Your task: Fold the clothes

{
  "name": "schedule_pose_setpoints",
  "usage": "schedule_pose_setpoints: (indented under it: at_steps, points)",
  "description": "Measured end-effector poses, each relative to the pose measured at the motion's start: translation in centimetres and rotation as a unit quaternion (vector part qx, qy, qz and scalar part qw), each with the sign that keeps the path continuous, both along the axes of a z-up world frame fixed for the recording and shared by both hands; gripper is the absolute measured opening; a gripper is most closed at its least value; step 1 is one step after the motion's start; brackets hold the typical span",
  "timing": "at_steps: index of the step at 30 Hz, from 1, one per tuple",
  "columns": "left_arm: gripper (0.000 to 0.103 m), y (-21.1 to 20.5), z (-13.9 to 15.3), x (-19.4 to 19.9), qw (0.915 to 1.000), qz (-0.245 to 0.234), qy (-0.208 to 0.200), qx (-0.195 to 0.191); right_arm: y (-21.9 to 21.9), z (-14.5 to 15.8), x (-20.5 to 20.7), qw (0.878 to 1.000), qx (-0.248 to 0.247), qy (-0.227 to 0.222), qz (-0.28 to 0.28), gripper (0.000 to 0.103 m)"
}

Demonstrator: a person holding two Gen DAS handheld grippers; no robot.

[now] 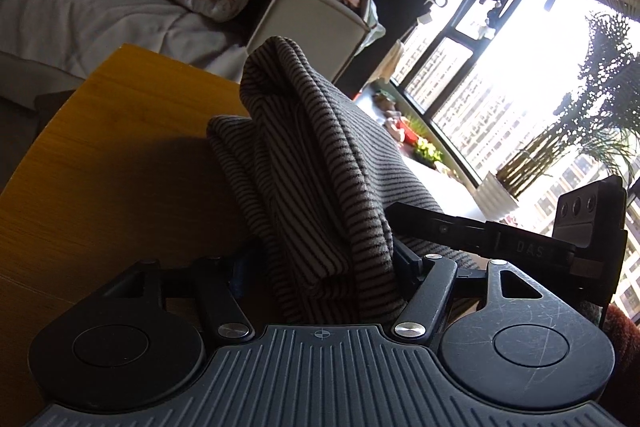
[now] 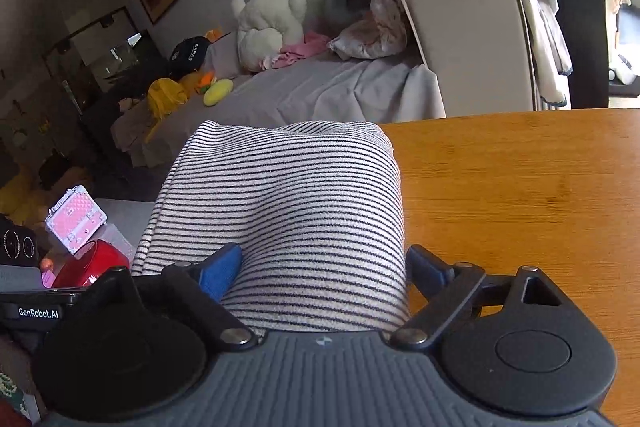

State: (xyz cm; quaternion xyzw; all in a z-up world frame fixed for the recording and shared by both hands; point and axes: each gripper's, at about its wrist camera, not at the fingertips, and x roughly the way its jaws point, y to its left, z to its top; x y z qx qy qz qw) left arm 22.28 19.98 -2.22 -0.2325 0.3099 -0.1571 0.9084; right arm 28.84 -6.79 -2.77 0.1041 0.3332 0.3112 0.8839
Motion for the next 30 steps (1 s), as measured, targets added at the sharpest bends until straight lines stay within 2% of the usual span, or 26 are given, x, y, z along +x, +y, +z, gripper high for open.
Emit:
schedule_pose_setpoints:
  at_steps: [7,10,11,13,16,17,19,22,24,27,30]
  points:
    - [0.071,-0.5,-0.2,0.6,1.0000,0.000,-0.003,0.003,-0.2,0.4,-0.1,1.000,-0.012,-0.015,-0.013,0.093]
    - [0.069,-0.1,0.4,0.5,1.0000,0.006,0.007,-0.002,-0.4,0.8,-1.3,0.998,-0.032,-0.048,-0.022,0.097]
    - [0.065,0.0,1.0,0.1,0.9999,0.010,-0.001,0.003,-0.5,1.0,-1.9,0.997,-0.040,-0.062,-0.023,0.097]
    - [0.064,0.1,3.2,-0.6,0.9982,0.023,-0.042,0.036,-0.6,1.4,-3.0,0.993,-0.063,-0.095,-0.026,0.097]
    - [0.064,-0.5,6.6,-0.3,0.9931,0.024,-0.099,0.059,-0.1,2.2,-5.0,0.982,-0.100,-0.153,-0.035,0.095]
    - [0.065,-0.7,7.6,0.2,0.9912,0.021,-0.114,0.064,0.2,2.6,-5.6,0.979,-0.109,-0.170,-0.035,0.087]
    - [0.065,-1.5,8.6,2.5,0.9904,0.001,-0.123,0.063,0.7,3.3,-6.7,0.974,-0.117,-0.191,-0.023,0.077]
    - [0.064,-2.2,7.4,7.3,0.9949,-0.001,-0.071,0.072,0.8,4.3,-8.5,0.976,-0.103,-0.191,0.017,0.077]
    - [0.053,-1.9,4.7,9.9,0.9956,0.019,-0.013,0.091,0.9,4.4,-9.2,0.978,-0.104,-0.177,0.044,0.077]
    - [0.054,-1.3,3.3,9.7,0.9964,0.017,-0.021,0.080,2.0,3.0,-8.7,0.975,-0.153,-0.152,0.059,0.078]
    - [0.054,-1.2,3.3,9.5,0.9961,0.019,-0.019,0.084,2.7,2.0,-7.6,0.971,-0.173,-0.157,0.053,0.083]
